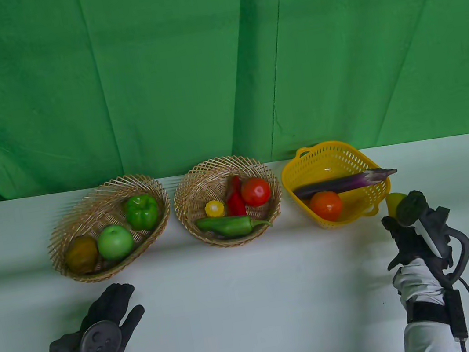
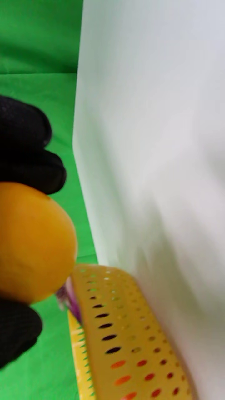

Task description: Place 10 objects into 3 containers, with green background

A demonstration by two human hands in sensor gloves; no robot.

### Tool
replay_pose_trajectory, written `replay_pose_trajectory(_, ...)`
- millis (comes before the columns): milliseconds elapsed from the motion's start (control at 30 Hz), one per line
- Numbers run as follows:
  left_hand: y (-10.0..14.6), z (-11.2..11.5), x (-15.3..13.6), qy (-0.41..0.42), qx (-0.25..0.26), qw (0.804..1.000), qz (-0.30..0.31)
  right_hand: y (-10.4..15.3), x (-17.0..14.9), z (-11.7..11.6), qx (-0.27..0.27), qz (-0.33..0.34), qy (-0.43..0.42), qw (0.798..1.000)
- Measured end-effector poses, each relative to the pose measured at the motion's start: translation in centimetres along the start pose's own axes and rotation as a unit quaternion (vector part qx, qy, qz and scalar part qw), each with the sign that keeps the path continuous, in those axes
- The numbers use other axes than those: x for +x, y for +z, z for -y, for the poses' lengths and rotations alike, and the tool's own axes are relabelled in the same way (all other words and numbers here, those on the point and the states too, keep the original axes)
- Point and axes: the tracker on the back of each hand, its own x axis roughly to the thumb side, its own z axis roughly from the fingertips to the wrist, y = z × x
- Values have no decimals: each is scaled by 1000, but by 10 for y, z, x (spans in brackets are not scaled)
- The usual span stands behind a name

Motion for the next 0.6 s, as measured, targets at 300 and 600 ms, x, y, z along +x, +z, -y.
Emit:
replay_pose_trajectory(300,0,0,-1,-1,0,1000,-5,0,43,9,-26,44,14,999)
replay_pose_trajectory(600,1,-1,-4,-3,0,1000,-12,-2,89,1,-32,79,53,995)
